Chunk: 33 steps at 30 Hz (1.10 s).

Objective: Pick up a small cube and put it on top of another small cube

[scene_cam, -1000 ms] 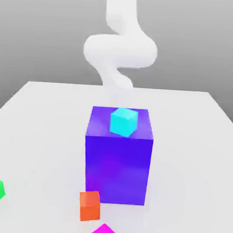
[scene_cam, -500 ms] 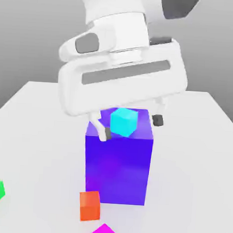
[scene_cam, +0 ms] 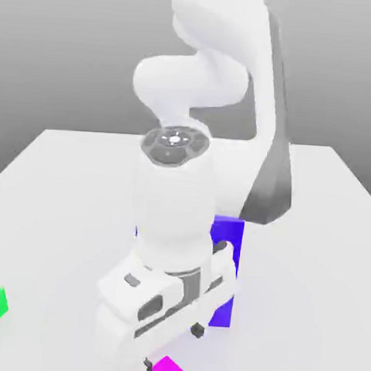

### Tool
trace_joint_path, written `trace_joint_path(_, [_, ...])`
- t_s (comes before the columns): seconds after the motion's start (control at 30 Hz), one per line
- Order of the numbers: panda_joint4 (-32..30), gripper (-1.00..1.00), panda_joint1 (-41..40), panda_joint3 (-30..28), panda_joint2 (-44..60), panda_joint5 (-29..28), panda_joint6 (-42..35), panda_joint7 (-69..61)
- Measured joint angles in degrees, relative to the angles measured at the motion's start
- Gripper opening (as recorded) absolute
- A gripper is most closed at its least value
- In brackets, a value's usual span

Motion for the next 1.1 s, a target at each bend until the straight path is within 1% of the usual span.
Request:
trace_joint_path(0.07, [0.9, 0.00, -1.6, 1.9, 4.3, 1.8, 3.2, -1.5])
trace_joint_path(0.1, [1.2, -1.00, -2.1, 2.6, 5.6, 2.3, 4.2, -2.0])
trace_joint_path(0.33, [1.2, -1.00, -2.1, 2.6, 5.4, 2.2, 4.0, -1.9])
trace_joint_path(0.47, [-0.6, -1.00, 0.3, -0.6, -1.9, -1.6, -1.6, 1.0])
trace_joint_path(0.53, [-1.0, -1.00, -1.0, -3.6, -3.9, -1.5, -3.3, 4.0])
trace_joint_path(0.9, [-2.5, -1.00, -12.6, -23.2, -8.6, 2.4, -9.1, 24.6])
trace_joint_path(0.97, [-2.3, -1.00, -15.0, -23.6, -6.6, 5.3, -8.1, 25.0])
trace_joint_path(1.07, [-1.6, -1.00, -18.6, -20.0, -1.7, 11.1, -4.8, 21.6])
trace_joint_path(1.1, [-1.4, 1.00, -19.8, -18.5, -0.1, 12.9, -3.7, 20.3])
